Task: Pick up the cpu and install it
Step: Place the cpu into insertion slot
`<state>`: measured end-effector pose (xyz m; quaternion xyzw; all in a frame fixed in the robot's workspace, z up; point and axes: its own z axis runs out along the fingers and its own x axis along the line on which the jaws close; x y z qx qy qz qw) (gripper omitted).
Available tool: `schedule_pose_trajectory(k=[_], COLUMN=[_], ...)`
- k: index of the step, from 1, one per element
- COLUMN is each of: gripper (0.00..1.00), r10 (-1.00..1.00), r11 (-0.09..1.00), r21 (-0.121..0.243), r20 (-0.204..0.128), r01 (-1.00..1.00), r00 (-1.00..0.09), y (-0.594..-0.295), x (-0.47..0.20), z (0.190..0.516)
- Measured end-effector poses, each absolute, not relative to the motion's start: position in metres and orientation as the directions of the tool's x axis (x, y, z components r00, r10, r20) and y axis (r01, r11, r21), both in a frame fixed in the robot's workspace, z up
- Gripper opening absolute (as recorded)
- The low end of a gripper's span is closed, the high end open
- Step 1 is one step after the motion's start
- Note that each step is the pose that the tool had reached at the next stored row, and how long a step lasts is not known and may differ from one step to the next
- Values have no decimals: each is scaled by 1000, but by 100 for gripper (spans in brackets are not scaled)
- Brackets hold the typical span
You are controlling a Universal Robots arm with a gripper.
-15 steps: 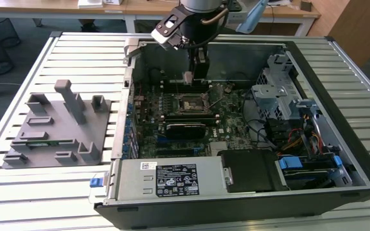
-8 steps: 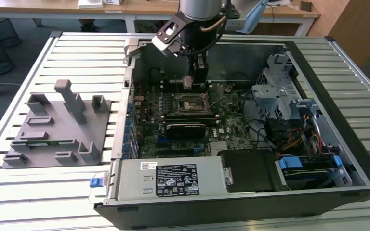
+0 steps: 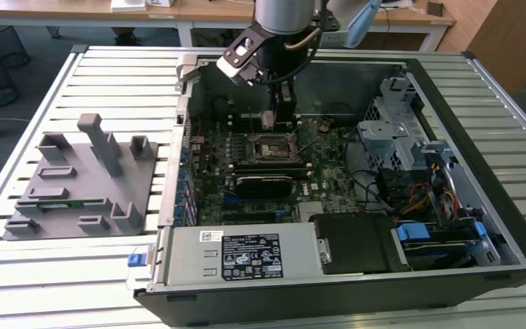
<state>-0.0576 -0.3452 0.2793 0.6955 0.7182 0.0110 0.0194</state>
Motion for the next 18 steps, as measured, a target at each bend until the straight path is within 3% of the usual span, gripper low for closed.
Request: schedule_pose_trajectory(k=[18], gripper=[54], r10=[999], r11=[32], r21=[45], r20=[-13], r01=[998], r00=[-32], y=[-344], x=[-57], z=[261])
